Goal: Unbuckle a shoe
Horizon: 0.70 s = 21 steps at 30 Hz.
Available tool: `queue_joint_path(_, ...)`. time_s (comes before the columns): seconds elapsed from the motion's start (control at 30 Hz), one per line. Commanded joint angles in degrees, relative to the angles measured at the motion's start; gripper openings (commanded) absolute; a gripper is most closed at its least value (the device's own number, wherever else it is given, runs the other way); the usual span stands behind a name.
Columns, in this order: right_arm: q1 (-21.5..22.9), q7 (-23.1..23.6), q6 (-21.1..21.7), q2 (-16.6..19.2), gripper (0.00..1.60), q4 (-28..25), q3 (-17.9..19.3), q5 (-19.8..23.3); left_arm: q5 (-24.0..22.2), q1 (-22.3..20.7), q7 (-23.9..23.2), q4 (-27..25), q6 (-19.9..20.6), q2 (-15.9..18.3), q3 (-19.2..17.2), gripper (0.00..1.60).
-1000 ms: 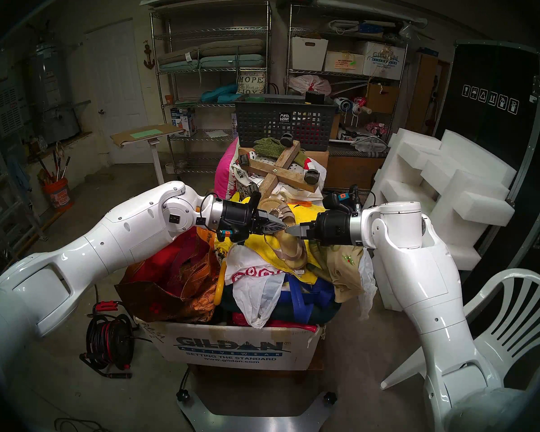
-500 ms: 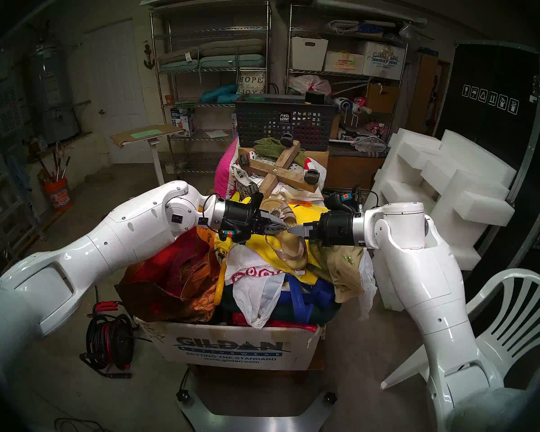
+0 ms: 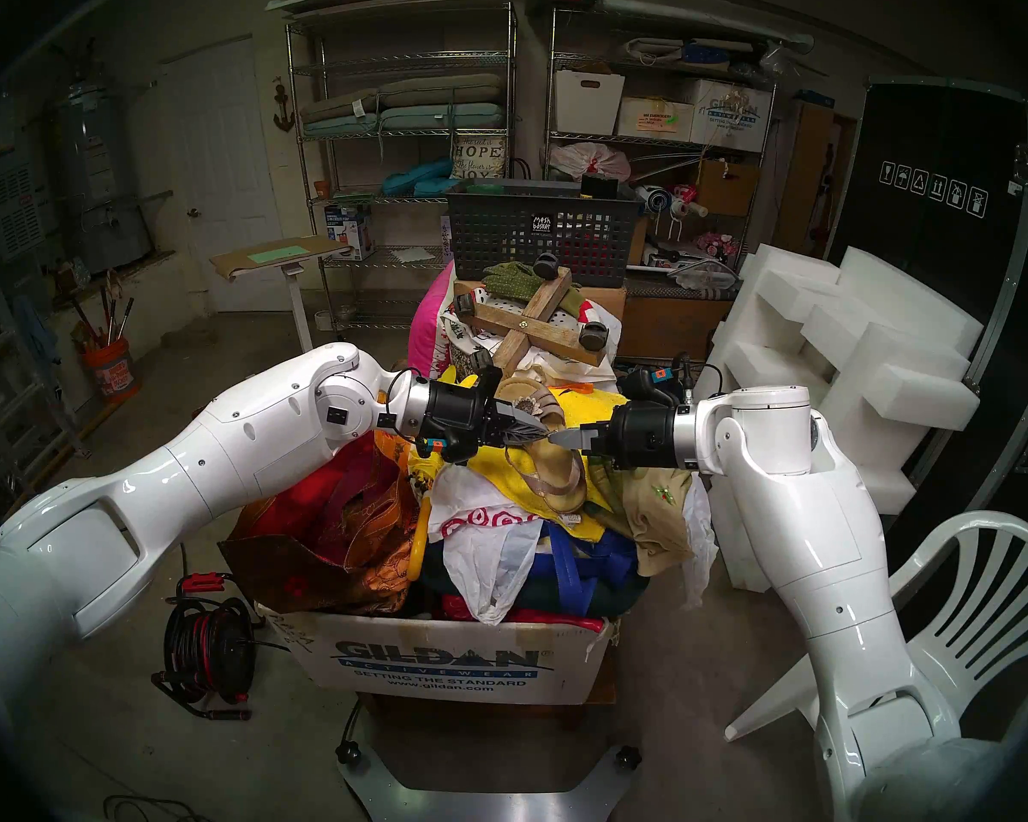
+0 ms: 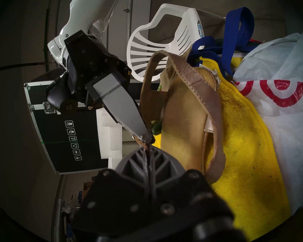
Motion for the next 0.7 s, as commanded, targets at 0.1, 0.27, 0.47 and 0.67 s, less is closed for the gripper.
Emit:
queue_joint_path(0.1,1.42,-0.1,-0.39,0.54,0.19,-0.37,2.23,0.62,-0.46,-0.17,-0.87,-0.38,0.39,3.85,-0.93,0.0)
queue_joint_path(0.27,1.45,-0.14,-0.46,0.52,0.14,-0.22,2.17,0.67,-0.43,-0.09,-1.05,-0.53,0.6,4.63,-1.1,0.0)
queue_joint_path(0.47,1.51,-0.23,-0.48,0.37,0.47,-0.11,2.16,0.86,0.04,0.14,-0.91,-0.45,0.82,5.28,-1.17,0.0)
queue_joint_path(0.67,1.04,0.22,0.01,-0.16,1.01,-0.41,2.88,1.77,0.42,0.09,-0.17,-0.47,1.47,4.62,-1.67,0.0)
